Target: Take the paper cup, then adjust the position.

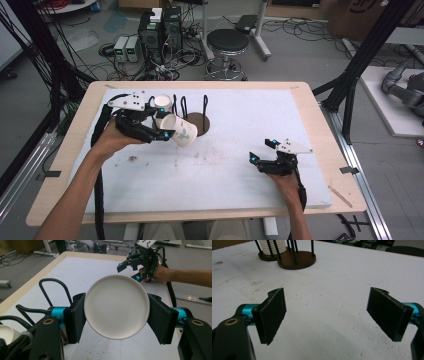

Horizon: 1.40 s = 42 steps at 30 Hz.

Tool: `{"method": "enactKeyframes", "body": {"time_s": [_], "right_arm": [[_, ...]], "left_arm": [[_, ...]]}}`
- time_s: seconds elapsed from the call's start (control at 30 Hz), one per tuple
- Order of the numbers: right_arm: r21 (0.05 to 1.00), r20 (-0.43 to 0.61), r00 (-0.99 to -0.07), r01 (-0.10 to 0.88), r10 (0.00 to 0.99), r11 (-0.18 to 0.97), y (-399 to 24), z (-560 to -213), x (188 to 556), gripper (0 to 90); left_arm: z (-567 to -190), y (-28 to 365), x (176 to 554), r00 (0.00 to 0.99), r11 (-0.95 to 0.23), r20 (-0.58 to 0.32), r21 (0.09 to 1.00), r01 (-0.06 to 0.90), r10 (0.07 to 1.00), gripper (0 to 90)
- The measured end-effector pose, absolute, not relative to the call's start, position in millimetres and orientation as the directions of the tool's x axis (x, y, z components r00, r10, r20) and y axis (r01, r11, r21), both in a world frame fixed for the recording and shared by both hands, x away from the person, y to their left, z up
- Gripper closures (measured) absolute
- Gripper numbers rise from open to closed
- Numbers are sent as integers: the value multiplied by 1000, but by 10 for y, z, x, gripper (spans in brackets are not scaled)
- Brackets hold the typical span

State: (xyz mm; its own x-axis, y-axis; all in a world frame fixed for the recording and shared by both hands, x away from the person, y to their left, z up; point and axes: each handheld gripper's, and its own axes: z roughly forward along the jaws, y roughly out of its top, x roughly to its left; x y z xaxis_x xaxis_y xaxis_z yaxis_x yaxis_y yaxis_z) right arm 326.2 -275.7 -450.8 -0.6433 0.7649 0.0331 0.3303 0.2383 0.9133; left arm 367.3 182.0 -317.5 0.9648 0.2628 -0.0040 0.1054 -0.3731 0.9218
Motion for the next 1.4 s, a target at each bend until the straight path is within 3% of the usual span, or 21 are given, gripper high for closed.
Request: {"method": "enactKeyframes", "body": {"time_s": [0.77, 1.23, 1.4], "right_arm": [[903, 40, -645, 351, 763, 249, -2741, -4502, 3285, 162], [903, 46, -684, 340, 728, 263, -2766, -4415, 3304, 162], [918, 62, -743, 305, 666, 255, -2769, -4255, 3334, 162]], "left_arm": [[-3282, 1818, 3654, 964, -316, -35, 941, 121, 264, 358], [-3309, 1808, 3633, 967, -276, -25, 956, 97, 254, 358], [-3358, 1829, 3636, 966, -264, -33, 959, 102, 255, 358]]}}
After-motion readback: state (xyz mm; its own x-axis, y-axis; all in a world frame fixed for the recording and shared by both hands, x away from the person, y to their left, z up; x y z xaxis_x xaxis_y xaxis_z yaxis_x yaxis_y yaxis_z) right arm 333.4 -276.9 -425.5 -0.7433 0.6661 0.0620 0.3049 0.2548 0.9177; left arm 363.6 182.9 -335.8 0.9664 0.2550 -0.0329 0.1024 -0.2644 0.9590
